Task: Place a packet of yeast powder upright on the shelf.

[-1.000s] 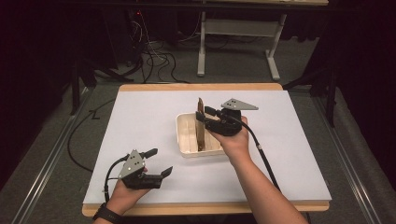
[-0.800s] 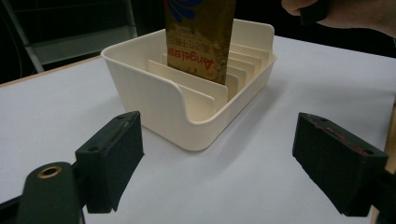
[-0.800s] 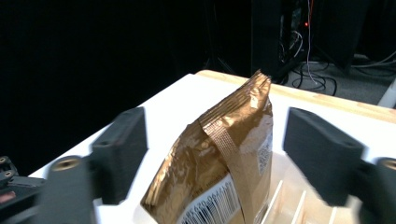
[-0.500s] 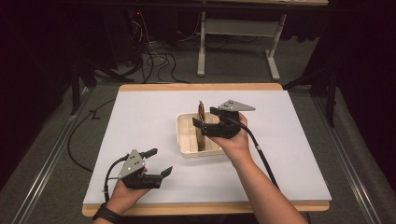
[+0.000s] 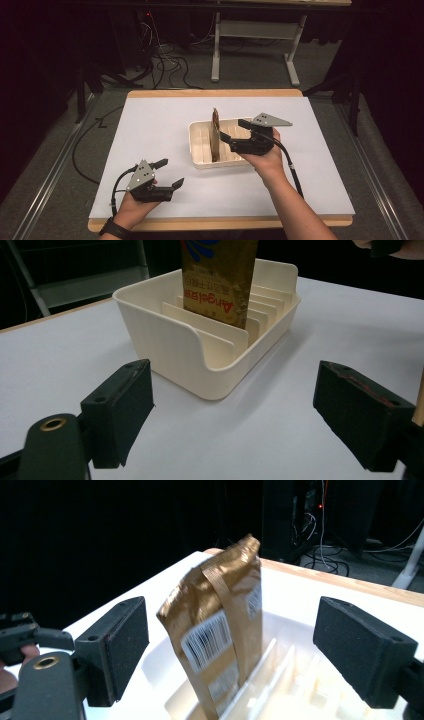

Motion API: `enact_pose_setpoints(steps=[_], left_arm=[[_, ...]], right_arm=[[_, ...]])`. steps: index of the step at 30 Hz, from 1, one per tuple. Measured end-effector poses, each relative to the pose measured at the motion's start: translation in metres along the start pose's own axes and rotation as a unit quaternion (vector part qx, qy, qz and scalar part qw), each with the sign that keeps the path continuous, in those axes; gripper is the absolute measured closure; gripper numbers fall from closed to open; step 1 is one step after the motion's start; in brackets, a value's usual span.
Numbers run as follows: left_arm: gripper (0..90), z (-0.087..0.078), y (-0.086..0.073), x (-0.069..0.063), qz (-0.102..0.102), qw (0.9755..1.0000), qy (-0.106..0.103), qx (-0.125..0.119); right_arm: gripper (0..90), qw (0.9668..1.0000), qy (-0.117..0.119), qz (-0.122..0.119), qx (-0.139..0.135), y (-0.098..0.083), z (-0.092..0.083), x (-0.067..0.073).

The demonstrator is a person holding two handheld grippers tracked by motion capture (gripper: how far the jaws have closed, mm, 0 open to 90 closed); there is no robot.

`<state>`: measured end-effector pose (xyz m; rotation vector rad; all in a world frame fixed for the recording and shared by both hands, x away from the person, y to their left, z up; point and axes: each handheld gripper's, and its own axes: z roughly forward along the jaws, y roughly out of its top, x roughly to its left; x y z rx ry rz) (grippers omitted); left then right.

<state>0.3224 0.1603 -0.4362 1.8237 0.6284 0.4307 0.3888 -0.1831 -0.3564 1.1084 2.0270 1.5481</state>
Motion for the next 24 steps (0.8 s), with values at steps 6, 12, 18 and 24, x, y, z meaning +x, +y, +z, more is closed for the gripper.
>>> enact_pose_setpoints(steps=[6,12,18,24], left_arm=[[16.8,0.001,0.0,0.0,0.001,1.0,0.001,0.002],[16.8,0.001,-0.001,0.001,0.0,1.0,0.002,0.003],[16.8,0.001,-0.001,0.0,-0.001,1.0,0.002,0.005],[16.8,0.003,-0.002,-0.003,0.003,1.0,-0.002,0.009]], right_arm=[[15.1,1.0,-0.01,-0.002,-0.001,-0.009,-0.023,-0.009],[15.4,0.9994,-0.034,-0.007,0.004,-0.027,-0.055,-0.024],[15.4,0.9982,-0.06,-0.002,0.012,-0.049,-0.079,-0.038],[16.5,0.9944,-0.105,0.007,0.013,-0.087,-0.109,-0.057]])
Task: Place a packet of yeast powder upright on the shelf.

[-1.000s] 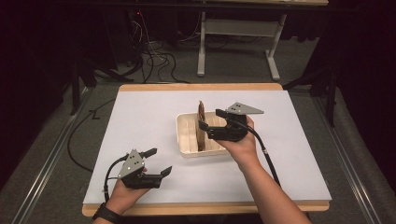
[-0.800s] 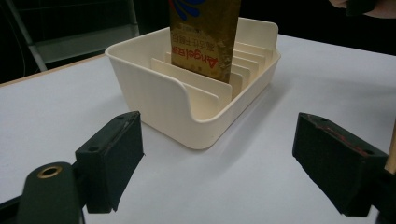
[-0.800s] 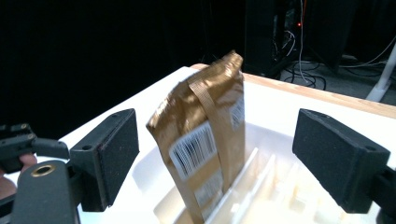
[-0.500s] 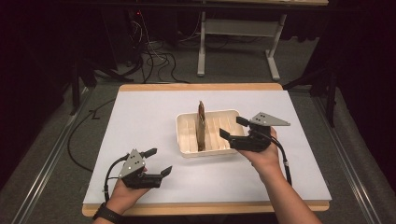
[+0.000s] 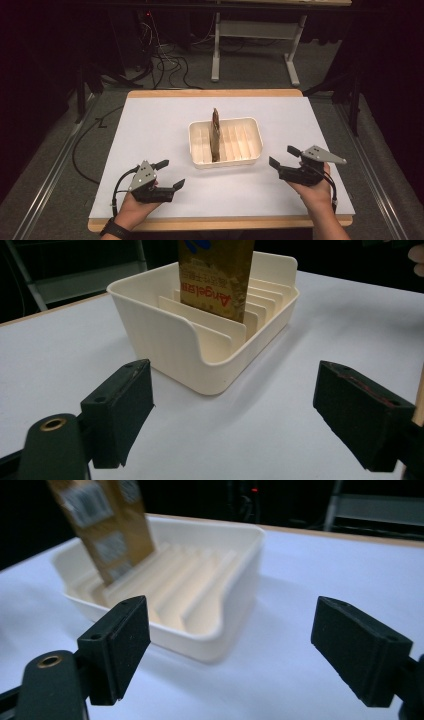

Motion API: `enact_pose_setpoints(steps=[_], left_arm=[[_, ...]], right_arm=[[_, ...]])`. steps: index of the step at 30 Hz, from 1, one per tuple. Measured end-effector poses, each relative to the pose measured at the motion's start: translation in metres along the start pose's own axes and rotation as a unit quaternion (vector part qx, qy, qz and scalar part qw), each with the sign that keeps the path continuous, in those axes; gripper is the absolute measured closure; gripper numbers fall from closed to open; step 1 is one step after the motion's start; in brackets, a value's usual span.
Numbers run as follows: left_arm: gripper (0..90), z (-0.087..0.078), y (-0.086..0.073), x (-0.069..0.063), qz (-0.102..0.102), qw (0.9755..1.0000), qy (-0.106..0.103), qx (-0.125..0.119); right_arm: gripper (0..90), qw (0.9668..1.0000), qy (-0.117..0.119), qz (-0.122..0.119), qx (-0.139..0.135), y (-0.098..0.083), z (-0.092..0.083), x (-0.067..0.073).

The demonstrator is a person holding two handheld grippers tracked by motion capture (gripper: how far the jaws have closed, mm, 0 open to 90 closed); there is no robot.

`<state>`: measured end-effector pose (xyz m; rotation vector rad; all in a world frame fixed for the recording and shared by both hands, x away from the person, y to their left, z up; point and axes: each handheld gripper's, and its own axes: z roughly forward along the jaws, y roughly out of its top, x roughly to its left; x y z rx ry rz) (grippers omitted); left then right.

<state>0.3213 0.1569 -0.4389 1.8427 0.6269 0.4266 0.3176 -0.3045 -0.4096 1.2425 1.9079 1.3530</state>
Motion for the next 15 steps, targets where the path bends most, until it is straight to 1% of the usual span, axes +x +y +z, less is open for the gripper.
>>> enact_pose_setpoints(steps=[1,2,3,5,6,7,9,11,13,15], left_arm=[[16.7,0.0,0.0,0.0,0.002,1.0,-0.001,0.002],[16.7,0.001,0.0,-0.001,0.002,1.0,-0.002,0.003],[16.8,0.002,0.0,-0.001,0.004,1.0,-0.002,0.004],[16.7,0.002,0.001,-0.001,0.003,1.0,-0.001,0.004],[16.8,0.003,0.001,-0.001,0.002,1.0,-0.001,0.004],[16.7,0.002,0.001,-0.001,0.001,1.0,0.0,0.004],[16.7,0.002,0.0,-0.001,0.001,1.0,0.001,0.004],[16.8,0.002,0.0,-0.001,-0.001,1.0,0.001,0.004],[16.8,0.002,0.0,0.0,-0.001,1.0,0.001,0.004],[16.7,0.002,0.0,-0.001,-0.001,1.0,0.0,0.002]], right_arm=[[16.9,0.9999,-0.01,0.002,0.0,-0.007,-0.002,-0.003],[18.3,0.9997,-0.024,0.0,-0.002,-0.017,-0.004,-0.006],[19.8,0.9993,-0.037,-0.004,0.003,-0.026,-0.005,-0.008],[20.4,0.9983,-0.047,-0.012,0.033,-0.036,-0.003,-0.011],[21.0,0.9977,-0.052,-0.019,0.039,-0.038,-0.003,-0.012],[21.5,0.9974,-0.055,-0.019,0.042,-0.039,-0.002,-0.013],[21.6,0.9979,-0.053,-0.012,0.036,-0.037,-0.001,-0.013],[21.6,0.9978,-0.054,-0.015,0.036,-0.036,0.0,-0.012],[21.6,0.9975,-0.054,-0.018,0.041,-0.038,0.001,-0.012],[21.8,0.9971,-0.058,-0.014,0.049,-0.04,0.001,-0.014]])
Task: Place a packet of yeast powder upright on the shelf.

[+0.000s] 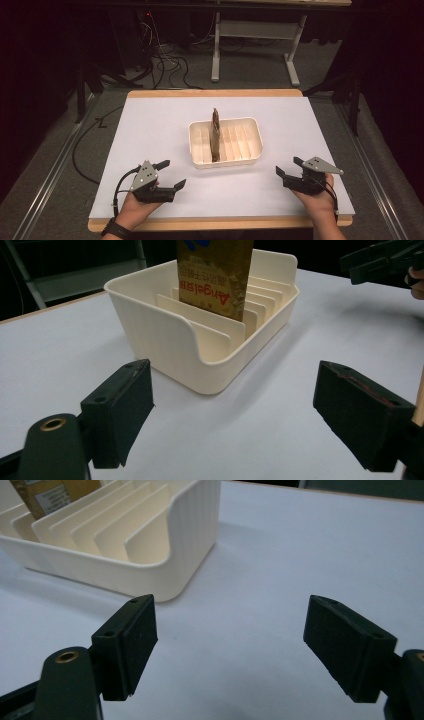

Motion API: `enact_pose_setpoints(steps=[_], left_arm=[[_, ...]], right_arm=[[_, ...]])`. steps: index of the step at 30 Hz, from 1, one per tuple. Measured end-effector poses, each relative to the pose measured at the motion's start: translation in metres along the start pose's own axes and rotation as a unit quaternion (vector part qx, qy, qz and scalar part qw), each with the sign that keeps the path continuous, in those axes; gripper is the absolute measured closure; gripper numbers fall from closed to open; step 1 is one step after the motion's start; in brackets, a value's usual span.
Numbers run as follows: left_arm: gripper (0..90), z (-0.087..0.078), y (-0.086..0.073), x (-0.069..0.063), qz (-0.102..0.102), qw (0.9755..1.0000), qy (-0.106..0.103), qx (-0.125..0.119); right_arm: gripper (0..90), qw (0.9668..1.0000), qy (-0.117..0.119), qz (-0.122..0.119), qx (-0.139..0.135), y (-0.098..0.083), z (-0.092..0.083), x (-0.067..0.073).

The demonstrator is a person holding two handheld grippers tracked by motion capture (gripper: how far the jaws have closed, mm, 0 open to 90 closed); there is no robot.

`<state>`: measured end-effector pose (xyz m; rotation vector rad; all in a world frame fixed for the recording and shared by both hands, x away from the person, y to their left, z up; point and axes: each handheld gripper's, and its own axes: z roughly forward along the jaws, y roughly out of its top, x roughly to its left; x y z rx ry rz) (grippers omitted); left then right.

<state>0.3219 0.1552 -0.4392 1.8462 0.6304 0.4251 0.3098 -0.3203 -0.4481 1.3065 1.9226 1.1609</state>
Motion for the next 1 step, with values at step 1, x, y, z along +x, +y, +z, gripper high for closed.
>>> enact_pose_setpoints(steps=[1], left_arm=[[16.7,-0.0004,0.0001,0.0,0.0,1.0,0.0,0.0]], right_arm=[[21.8,1.0,-0.002,0.006,0.003,-0.0012,0.0004,-0.0024]])
